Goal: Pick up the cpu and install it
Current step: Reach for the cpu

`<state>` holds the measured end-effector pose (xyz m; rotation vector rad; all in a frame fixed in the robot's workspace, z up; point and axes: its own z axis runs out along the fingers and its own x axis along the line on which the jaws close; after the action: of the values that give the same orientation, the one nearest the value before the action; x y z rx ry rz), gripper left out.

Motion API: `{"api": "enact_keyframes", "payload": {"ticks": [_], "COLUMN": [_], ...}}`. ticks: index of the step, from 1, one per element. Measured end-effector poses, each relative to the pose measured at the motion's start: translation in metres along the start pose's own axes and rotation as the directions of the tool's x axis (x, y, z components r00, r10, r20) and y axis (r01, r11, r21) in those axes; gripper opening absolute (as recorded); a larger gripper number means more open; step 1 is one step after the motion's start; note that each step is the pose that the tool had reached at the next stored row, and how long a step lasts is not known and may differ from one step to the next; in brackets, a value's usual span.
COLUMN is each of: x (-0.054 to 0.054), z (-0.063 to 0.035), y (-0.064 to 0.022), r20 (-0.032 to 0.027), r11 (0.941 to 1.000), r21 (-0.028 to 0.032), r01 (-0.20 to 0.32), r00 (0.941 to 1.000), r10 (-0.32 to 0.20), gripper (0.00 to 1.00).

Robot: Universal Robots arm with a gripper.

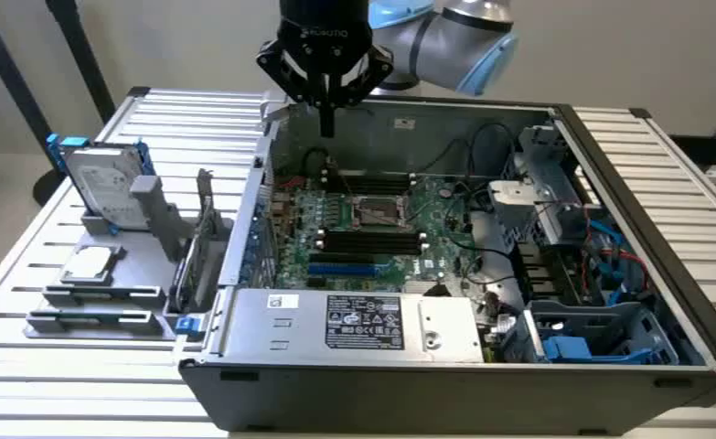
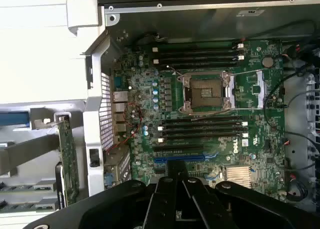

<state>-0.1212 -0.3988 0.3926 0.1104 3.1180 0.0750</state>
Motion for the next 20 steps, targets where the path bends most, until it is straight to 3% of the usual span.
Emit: {"api": "enact_keyframes", "payload": {"ticks": [12, 20], "x": [0.000, 0.034], "z": [0.0000, -0.0007], "y": [0.0000, -0.0024], "r20": [0.0000, 0.0000], "r11": [1.0000, 1.0000], "r21": [-0.0001, 0.0000], "r01": [0.000, 0.000], "r00": [1.0000, 1.0000], "r10": [0.000, 0.000], "gripper": [0.11, 0.11]}}
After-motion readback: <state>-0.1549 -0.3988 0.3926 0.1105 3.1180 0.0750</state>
